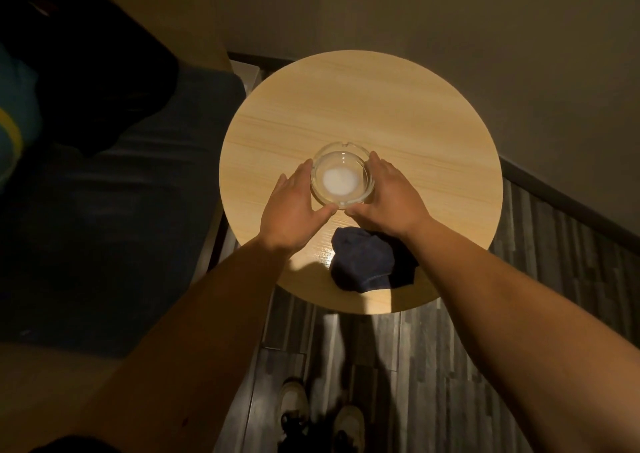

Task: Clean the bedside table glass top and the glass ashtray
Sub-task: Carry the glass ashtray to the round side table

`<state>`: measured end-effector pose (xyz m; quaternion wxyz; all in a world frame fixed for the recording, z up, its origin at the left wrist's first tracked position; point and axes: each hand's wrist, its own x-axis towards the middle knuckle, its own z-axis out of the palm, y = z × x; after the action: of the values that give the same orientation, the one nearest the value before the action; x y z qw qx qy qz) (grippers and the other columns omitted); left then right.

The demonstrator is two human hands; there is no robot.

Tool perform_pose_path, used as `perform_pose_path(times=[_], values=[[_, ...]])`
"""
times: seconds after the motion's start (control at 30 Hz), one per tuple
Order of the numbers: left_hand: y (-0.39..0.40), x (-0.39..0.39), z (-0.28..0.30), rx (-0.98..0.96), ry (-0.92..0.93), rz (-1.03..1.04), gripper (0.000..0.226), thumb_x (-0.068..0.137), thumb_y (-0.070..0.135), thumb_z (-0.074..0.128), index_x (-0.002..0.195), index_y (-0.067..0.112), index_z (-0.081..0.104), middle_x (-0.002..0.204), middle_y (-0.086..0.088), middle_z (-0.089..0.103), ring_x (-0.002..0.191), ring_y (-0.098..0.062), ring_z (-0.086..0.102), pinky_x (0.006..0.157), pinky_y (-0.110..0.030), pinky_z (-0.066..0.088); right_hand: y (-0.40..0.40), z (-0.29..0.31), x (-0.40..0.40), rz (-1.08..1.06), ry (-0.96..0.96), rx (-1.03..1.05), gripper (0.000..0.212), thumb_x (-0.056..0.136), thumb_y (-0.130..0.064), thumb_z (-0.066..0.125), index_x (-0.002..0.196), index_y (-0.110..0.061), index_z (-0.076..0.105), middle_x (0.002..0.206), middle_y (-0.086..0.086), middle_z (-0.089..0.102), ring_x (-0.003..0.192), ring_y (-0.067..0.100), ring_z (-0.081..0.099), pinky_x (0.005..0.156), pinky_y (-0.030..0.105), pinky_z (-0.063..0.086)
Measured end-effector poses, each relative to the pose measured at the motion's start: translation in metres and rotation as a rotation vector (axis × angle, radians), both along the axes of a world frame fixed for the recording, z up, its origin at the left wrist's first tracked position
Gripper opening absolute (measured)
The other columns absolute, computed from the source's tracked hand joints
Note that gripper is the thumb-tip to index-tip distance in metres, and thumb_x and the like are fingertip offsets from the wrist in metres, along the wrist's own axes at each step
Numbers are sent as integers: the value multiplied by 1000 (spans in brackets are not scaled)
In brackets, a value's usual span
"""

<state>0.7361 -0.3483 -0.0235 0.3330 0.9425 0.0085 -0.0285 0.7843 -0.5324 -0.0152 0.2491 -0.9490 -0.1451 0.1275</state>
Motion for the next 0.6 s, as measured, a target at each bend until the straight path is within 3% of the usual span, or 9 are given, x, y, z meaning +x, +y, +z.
perform_pose_path(times=[0.13, 0.3, 0.47, 0.6], values=[[1, 0, 1, 11, 7, -16, 79, 84, 45, 66, 146, 18, 25, 144, 1, 44, 126, -21, 38, 108, -49, 34, -1, -4, 0, -19, 14, 19, 99, 65, -49, 78, 141, -8, 29, 134, 12, 48, 123, 29, 43, 101, 41, 39], [2, 0, 2, 36, 22, -32, 82, 84, 47, 65, 147, 19, 22, 149, -1, 38, 133, -21, 35, 111, -47, 31, -1, 1, -2, -9, 24, 1, 107, 65, -46, 80, 146, -7, 21, 136, 13, 45, 124, 30, 42, 102, 40, 36], [4, -2, 12, 128, 94, -53, 91, 87, 49, 61, 152, 14, 6, 159, -7, 17, 146, -19, 13, 118, -34, 7, -3, 20, 2, 39, 42, -69, 111, 67, -42, 81, 148, -5, 16, 151, 15, 30, 138, 30, 28, 112, 37, 25], [0, -11, 28, 108, 98, -40, 88, 88, 45, 61, 151, 13, 8, 159, -8, 18, 145, -24, 17, 118, -40, 18, -10, 38, -1, 74, 32, -117, 104, 67, -41, 81, 145, -4, 23, 150, 16, 31, 136, 31, 31, 109, 37, 27]])
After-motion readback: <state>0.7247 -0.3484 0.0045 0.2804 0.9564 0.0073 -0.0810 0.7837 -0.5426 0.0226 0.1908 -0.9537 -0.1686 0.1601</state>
